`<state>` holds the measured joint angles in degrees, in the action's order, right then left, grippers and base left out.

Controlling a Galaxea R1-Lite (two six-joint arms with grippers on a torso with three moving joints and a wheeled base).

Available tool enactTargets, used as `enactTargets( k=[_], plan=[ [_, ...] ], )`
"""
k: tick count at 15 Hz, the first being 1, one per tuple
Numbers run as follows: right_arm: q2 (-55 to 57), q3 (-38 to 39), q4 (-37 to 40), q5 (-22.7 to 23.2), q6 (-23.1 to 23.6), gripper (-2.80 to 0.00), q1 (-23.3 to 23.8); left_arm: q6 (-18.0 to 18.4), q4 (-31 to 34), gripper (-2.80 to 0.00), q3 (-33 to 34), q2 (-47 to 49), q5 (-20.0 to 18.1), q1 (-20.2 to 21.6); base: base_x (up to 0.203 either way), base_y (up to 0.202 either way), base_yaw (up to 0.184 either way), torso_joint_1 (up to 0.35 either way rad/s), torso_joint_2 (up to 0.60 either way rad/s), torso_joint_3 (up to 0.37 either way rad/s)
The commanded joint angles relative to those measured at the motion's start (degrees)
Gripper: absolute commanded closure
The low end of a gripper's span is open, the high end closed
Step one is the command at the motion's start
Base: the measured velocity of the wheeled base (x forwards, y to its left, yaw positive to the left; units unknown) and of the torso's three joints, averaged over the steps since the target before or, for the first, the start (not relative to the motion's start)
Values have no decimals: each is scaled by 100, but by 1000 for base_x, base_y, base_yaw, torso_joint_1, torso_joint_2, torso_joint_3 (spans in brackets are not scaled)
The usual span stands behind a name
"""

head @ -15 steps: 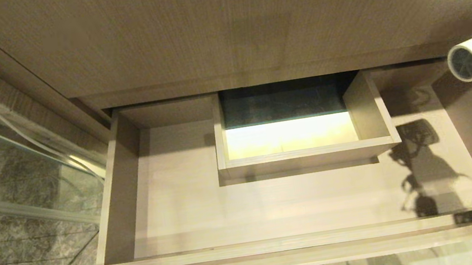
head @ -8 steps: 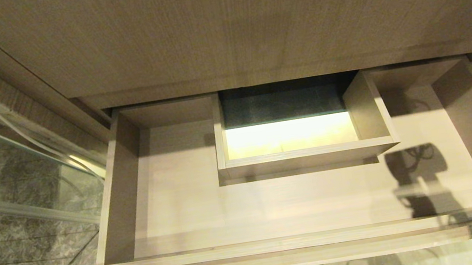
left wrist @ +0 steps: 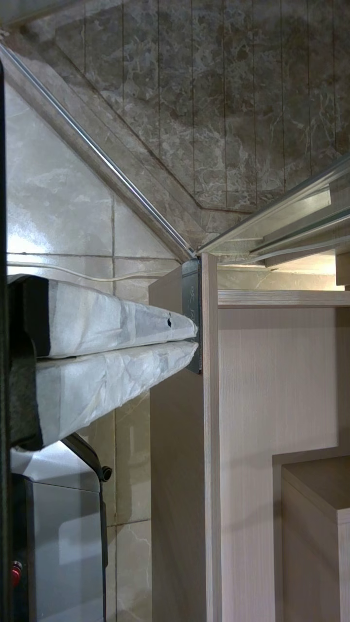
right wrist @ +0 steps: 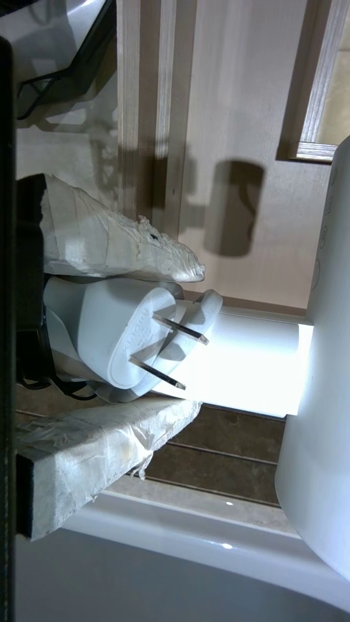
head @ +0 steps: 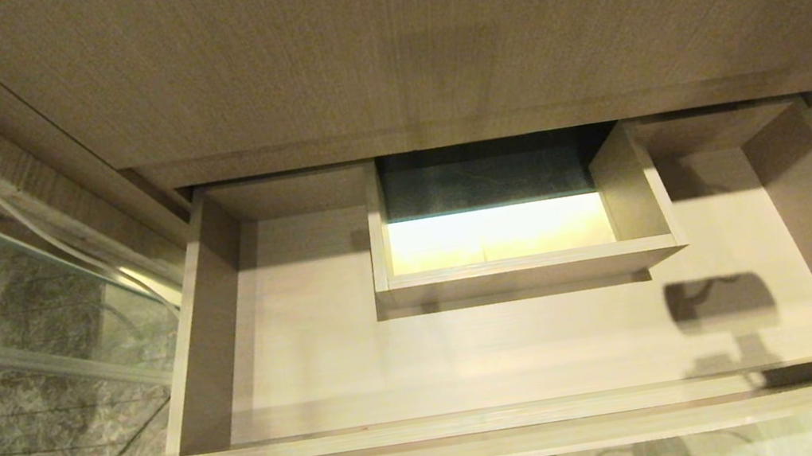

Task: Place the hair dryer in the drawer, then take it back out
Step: Place it on the countertop

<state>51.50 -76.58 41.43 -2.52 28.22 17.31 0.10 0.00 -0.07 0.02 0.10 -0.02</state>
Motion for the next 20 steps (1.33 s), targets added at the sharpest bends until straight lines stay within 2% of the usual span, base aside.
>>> enactTargets(
  k=[1,4,9,13,20],
  plan=[
    [-350,35,23,-2,17,0,7,-1,0,0,3,-2,-1,-4,0,0,0,0,0,0],
    [-657,48,48,22,24,0,36,-1,0,0,-1,-2,-1,2,0,0,0,106,2,94],
    [-893,87,-135,50,41,0,53,-1,0,0,-1,-2,-1,1,0,0,0,241,-2,407],
    [-984,178,-186,4,-17,0,45,-1,0,0,-1,-2,-1,2,0,0,0,240,4,52],
    [-1248,301,-205,6,-45,0,44,-1,0,0,-1,-2,-1,2,0,0,0,5,0,4]
  ],
)
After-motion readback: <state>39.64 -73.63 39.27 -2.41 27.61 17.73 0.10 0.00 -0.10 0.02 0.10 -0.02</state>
